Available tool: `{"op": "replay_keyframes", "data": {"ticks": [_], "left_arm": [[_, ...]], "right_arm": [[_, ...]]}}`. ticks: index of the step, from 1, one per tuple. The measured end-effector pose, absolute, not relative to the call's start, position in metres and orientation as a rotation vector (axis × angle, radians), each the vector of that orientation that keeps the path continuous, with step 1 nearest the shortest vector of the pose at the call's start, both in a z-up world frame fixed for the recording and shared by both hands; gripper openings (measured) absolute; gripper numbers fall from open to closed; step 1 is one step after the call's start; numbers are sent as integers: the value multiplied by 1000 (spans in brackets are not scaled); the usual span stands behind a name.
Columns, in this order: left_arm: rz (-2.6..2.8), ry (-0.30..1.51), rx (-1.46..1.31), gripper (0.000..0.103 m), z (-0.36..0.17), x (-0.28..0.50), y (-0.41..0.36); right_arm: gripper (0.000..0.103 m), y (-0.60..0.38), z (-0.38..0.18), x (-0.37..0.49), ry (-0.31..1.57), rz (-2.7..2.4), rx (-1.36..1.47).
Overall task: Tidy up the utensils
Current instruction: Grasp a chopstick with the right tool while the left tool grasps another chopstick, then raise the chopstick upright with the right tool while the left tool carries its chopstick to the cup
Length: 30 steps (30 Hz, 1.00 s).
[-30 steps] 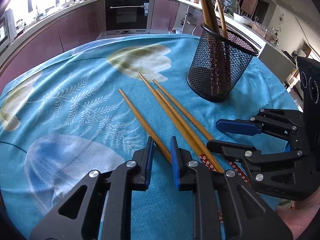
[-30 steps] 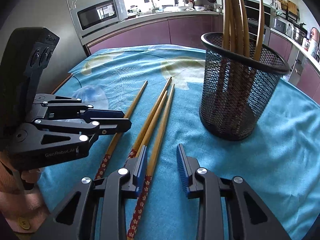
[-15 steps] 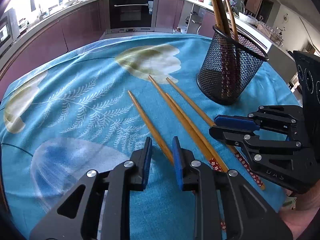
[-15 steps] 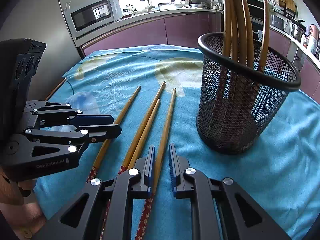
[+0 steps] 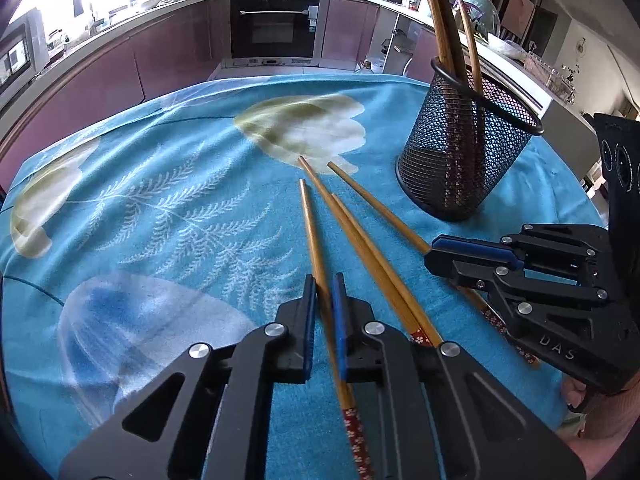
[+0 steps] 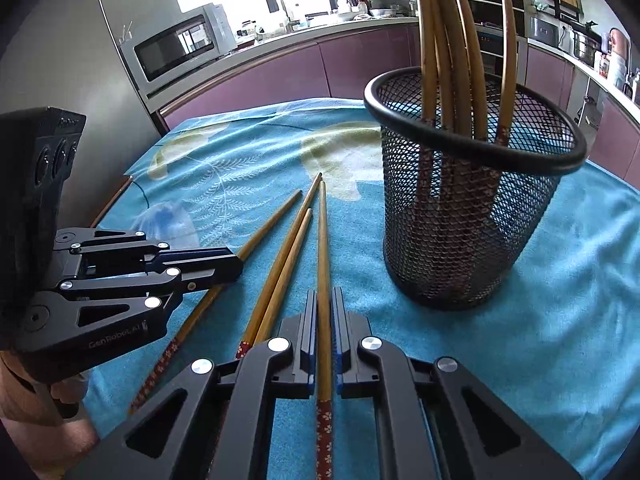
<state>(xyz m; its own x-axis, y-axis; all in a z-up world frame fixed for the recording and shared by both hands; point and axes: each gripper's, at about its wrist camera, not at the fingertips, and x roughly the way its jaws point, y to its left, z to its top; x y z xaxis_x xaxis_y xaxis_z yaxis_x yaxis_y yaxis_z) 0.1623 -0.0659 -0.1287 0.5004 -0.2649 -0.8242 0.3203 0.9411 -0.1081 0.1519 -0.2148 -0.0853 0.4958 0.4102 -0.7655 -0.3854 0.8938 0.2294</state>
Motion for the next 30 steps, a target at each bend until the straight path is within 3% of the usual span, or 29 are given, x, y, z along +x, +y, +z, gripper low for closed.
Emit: {"op": "replay_keyframes", "data": {"ticks": [30], "left_arm": [[-489,804,-94,5,-45,116,-31]], "right_arm": [[6,-247,-26,114,750,577,118]]}}
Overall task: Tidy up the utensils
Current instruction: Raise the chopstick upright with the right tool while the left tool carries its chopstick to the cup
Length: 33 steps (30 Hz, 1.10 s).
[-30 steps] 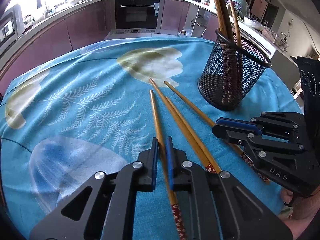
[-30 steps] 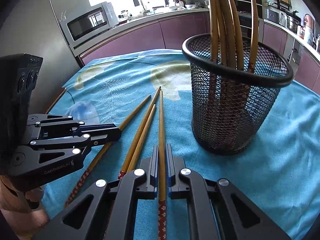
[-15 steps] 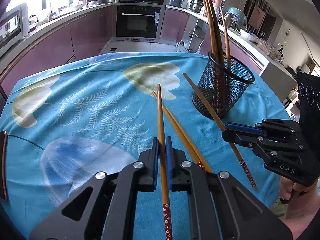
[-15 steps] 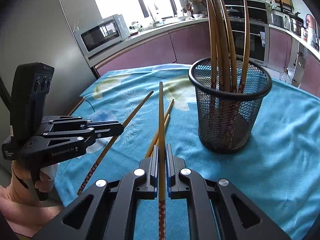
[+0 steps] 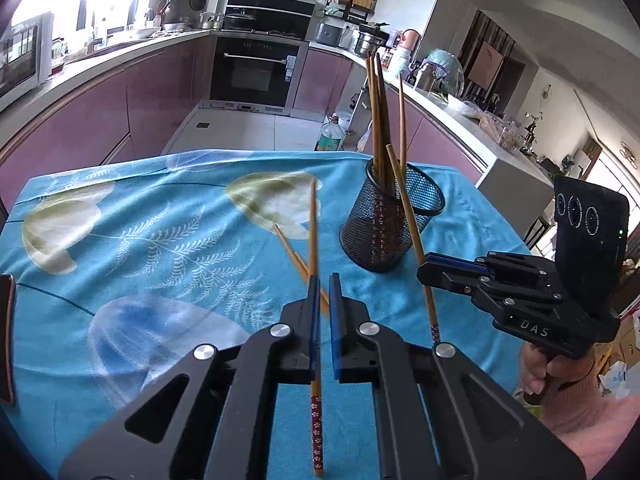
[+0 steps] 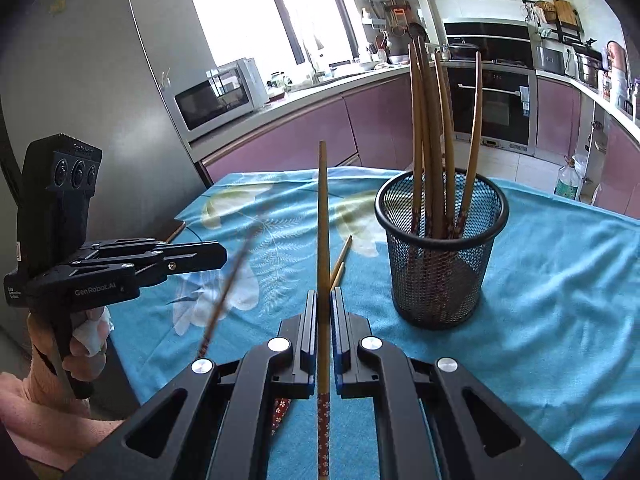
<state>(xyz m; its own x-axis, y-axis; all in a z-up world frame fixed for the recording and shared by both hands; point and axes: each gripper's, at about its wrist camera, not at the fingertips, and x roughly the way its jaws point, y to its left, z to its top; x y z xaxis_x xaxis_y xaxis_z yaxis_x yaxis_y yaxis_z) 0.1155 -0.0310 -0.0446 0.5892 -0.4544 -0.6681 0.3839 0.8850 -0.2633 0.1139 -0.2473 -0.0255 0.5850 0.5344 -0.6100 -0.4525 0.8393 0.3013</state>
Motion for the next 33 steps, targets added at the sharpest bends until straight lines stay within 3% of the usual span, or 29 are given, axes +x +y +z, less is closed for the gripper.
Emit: {"op": "replay_keyframes", "data": {"ticks": [6,17,24,26,33], "left_arm": [[-501,807,-78,5,-44,115,-35],[-405,987,48,16,-118,148,-59],[-357,986,136,17,-129,155,-73],[-344,980,159,10,-128,155,-77],[-341,968,153,8,-125,151,-82]], "right_arm": [[6,-247,-19,114,723,583,127],[6,-251,-26,115,748,581,124],[6,-251,-27,117,753,579,126],[6,-250,-28,117,753,579,127],[6,-252,-25,115,742,578,127]]}}
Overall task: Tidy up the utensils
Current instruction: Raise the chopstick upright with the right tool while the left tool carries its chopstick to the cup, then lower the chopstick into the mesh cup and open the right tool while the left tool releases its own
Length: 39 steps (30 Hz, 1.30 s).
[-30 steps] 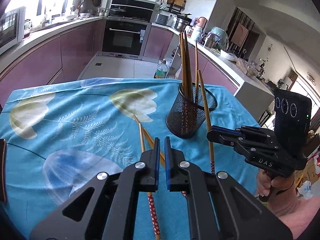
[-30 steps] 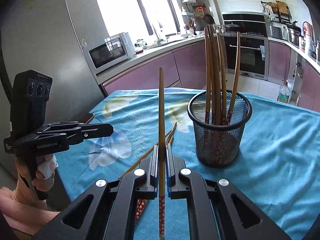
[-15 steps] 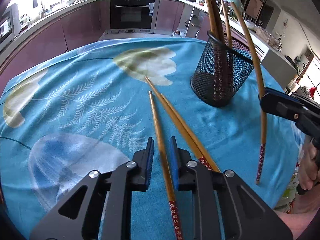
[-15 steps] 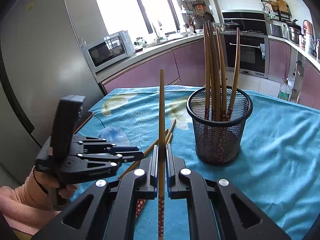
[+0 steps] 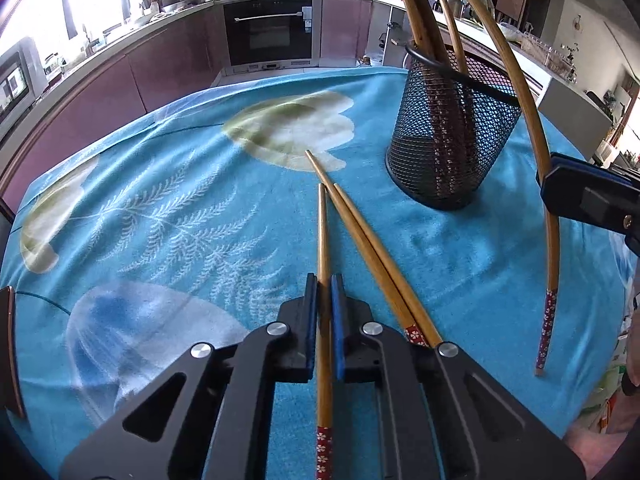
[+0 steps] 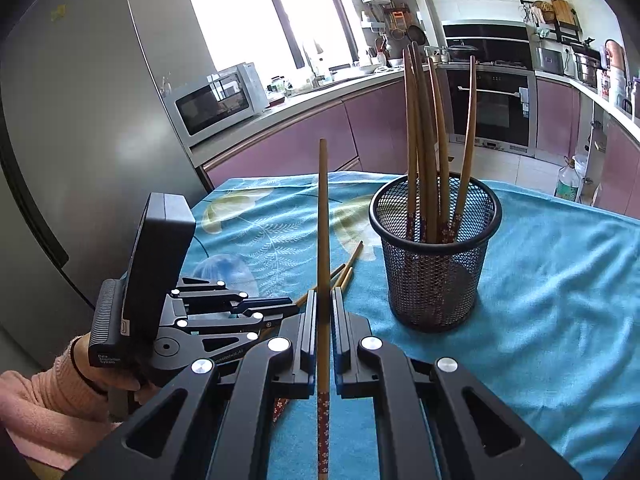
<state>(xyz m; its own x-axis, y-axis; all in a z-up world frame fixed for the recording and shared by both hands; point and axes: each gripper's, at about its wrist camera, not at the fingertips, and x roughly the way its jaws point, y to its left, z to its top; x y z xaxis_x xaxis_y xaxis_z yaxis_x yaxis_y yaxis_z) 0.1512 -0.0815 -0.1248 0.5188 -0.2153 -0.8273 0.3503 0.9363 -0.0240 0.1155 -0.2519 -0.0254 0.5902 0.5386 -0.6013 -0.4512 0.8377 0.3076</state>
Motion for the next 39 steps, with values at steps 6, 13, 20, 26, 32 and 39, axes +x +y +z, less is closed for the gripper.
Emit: {"op": "replay_keyframes", "data": {"ticks": [6,13,20,26,32,39], "left_arm": [[-393,925,100,8,-100,139,-71],[-508,821,-11,7,-50,122,-53],[-585,713,-82,7,-6,110,-46],[-595,638,-119,7,23,112,-42],[-611,575,-141,7,50,125,-49],[-630,519,-131,7,81,142,-67]], "right_arm": [[6,-259,-18,115,712,569,132],[6,-270,-4,112,663,556,141],[6,-281,14,110,610,542,143],[6,-292,34,112,554,530,133],[6,-301,55,113,496,504,122],[6,-314,80,124,431,468,112]]}}
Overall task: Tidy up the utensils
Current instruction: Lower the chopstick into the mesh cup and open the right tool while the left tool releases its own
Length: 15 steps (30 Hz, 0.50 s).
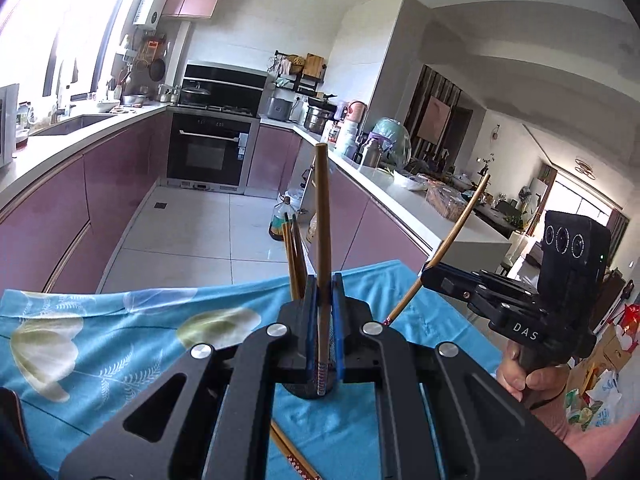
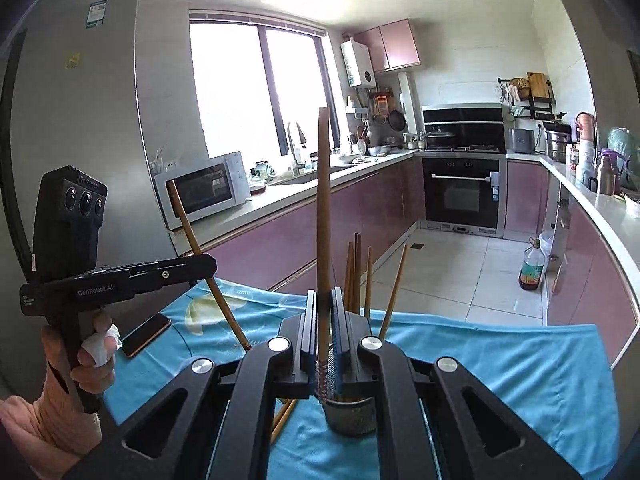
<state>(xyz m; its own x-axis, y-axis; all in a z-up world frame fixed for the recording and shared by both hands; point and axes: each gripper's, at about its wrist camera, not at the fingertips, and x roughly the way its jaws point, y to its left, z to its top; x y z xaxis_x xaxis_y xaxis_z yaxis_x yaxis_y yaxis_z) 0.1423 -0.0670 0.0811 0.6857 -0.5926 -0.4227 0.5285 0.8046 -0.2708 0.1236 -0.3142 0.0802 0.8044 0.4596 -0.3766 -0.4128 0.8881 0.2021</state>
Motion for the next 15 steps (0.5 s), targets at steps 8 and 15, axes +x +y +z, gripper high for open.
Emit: {"op": "replay_keyframes", "data": {"ticks": [8,15], "left_arm": [[-613,483,-95,7,101,160,-87],[-603,536,-30,7,89,178,-109]], "right_arm": [[6,-319,82,143,432,434,106],[6,-317,61,160,491,419,107]]}}
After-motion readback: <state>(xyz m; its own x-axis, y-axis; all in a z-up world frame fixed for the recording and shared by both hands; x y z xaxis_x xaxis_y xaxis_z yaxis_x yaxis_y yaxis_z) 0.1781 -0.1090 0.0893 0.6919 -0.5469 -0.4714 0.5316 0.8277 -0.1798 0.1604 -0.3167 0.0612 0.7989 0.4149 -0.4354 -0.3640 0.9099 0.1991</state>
